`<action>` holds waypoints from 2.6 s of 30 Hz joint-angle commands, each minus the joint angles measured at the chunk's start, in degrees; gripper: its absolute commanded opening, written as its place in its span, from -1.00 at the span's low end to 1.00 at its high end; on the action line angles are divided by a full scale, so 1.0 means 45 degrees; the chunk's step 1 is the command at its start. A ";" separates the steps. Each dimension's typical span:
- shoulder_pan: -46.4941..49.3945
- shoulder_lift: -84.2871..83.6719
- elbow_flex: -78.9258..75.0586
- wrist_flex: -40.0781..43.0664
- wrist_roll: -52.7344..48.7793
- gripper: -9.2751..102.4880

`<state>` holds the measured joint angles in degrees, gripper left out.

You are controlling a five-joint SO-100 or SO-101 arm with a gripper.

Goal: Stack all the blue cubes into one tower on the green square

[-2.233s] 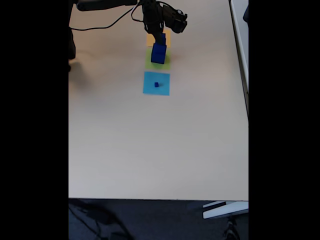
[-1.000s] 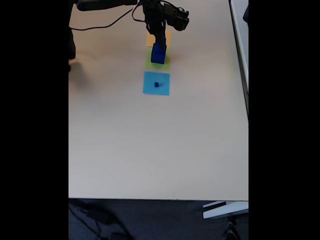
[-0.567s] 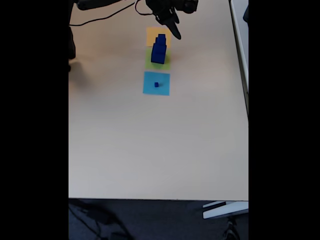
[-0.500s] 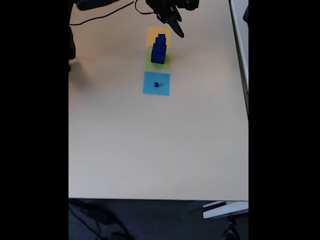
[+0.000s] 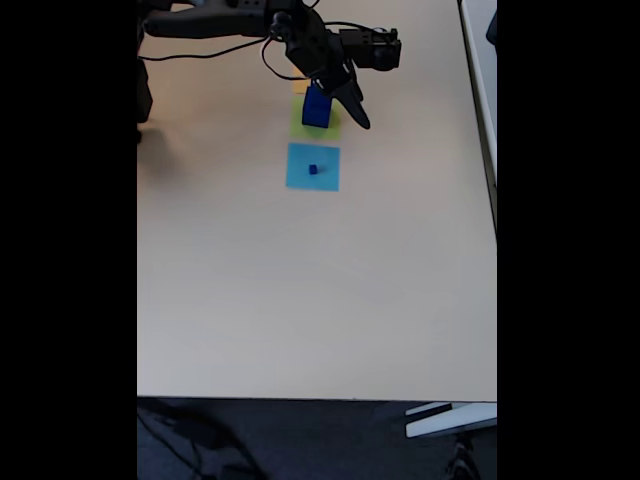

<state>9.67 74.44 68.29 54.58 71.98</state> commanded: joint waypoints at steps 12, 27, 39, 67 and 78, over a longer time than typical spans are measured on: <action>0.0254 0.2344 0.4473 -0.2305 -0.1113 -0.31; 0.0605 0.2363 0.7988 -0.5215 -0.1758 -0.30; 0.0977 0.1680 0.8613 -0.6289 -0.2187 -0.31; 0.1172 0.0879 1.0254 -0.8730 -0.1973 -0.45; 0.1172 0.0879 1.0273 -0.8730 -0.1973 -0.69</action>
<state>14.77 77.87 114.70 16.26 62.58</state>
